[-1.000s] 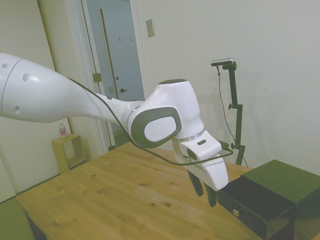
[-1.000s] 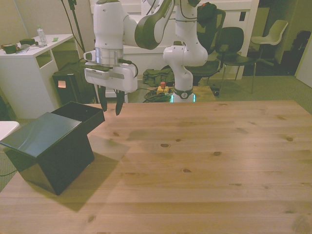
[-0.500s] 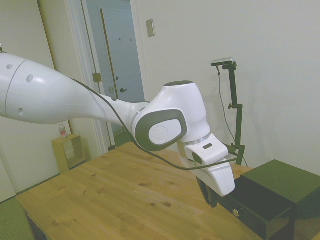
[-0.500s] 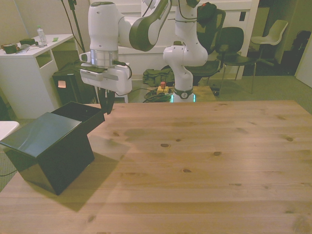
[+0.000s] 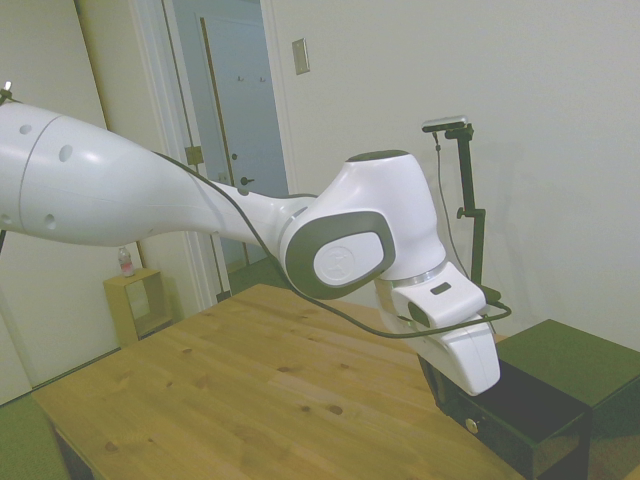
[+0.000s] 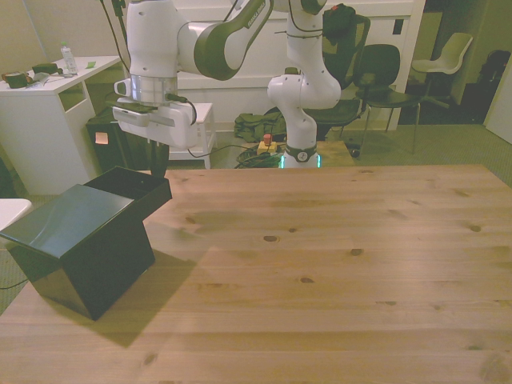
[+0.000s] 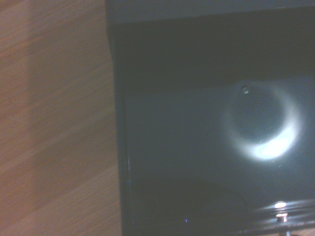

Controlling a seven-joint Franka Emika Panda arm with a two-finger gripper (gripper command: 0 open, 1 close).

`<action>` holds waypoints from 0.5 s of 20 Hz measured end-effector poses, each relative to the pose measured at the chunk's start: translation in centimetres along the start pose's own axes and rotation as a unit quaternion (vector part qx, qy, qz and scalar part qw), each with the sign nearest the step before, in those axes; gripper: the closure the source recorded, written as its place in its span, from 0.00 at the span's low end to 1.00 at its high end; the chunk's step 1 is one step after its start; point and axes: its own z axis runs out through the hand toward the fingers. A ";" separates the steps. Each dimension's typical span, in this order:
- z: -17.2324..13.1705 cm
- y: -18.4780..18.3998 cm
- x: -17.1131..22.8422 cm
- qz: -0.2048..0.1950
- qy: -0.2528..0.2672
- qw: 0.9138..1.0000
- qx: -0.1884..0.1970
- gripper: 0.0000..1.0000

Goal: Close the top drawer

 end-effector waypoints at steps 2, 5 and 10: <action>0.1 -0.2 0.5 0.000 0.003 1.000 -0.001 1.00; 0.0 -0.9 1.1 -0.003 0.009 1.000 -0.001 1.00; 0.1 -2.4 1.9 -0.011 0.020 1.000 0.000 1.00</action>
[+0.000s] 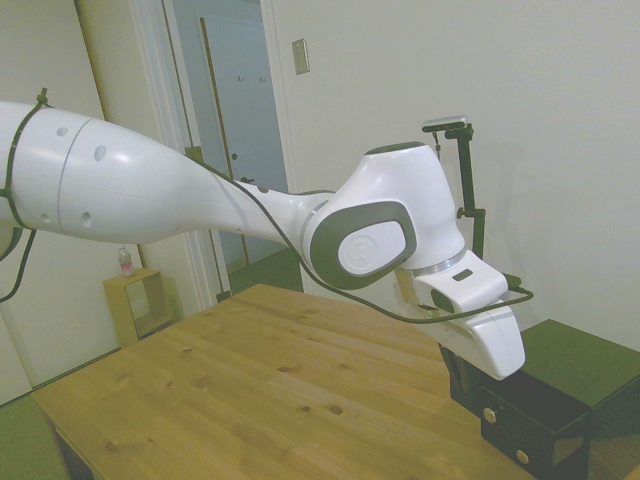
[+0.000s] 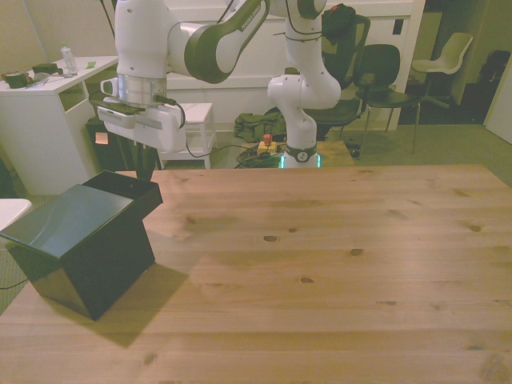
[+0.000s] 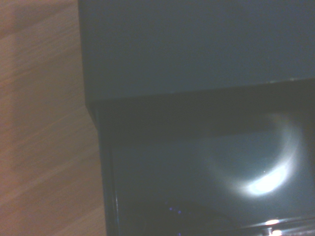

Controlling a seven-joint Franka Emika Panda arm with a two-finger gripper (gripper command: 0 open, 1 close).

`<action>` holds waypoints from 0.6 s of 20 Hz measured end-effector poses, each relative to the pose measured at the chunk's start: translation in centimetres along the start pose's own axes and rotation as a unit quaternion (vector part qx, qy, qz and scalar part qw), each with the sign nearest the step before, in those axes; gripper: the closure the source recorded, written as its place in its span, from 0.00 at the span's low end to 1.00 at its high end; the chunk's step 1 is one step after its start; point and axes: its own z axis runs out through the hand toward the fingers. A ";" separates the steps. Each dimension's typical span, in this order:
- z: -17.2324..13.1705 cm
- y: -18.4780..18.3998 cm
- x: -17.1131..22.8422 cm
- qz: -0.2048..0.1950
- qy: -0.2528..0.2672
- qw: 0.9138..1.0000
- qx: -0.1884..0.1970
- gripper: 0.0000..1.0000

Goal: Close the top drawer

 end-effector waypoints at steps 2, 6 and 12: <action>0.2 -0.7 0.2 -0.004 0.003 1.000 0.000 1.00; 0.7 -2.0 0.7 -0.013 0.010 1.000 -0.002 1.00; 0.8 -3.3 1.9 -0.018 0.021 1.000 -0.004 1.00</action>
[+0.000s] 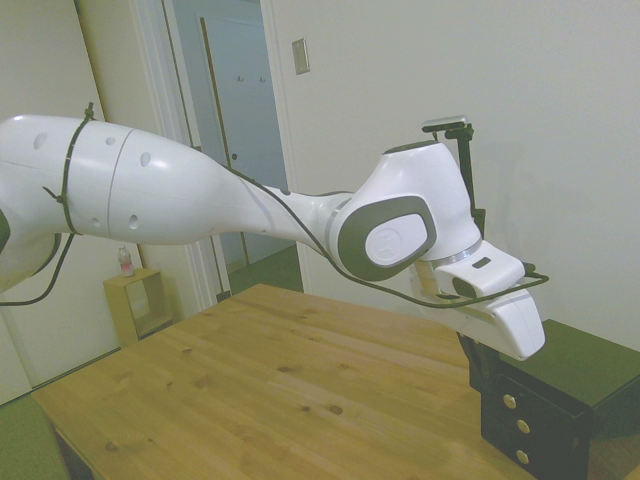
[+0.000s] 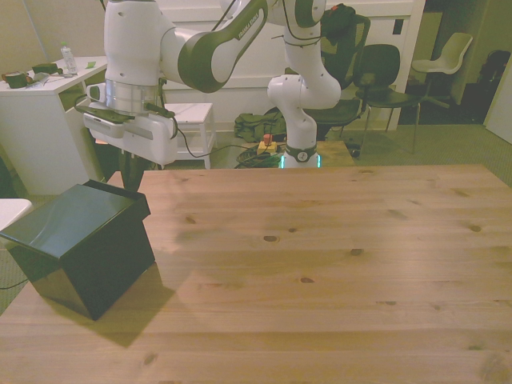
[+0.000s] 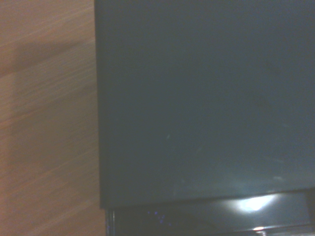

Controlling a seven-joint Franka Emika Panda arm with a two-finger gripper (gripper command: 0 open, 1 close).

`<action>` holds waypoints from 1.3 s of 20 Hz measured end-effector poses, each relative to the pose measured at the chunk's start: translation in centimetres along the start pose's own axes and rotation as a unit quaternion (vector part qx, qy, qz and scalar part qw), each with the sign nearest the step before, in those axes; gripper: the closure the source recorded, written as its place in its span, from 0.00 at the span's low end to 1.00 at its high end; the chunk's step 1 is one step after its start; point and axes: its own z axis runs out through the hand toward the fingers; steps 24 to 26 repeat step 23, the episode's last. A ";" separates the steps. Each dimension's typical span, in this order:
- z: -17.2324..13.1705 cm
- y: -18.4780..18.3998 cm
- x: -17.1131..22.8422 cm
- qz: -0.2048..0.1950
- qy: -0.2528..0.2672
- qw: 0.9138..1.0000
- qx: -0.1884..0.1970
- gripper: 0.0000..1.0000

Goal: Close the top drawer

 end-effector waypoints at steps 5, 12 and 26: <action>0.3 -1.0 1.0 -0.005 0.009 1.000 -0.003 1.00; 0.6 -1.4 1.4 -0.010 0.010 1.000 -0.007 1.00; -3.1 -1.1 -6.5 -0.023 -0.054 0.998 0.006 0.00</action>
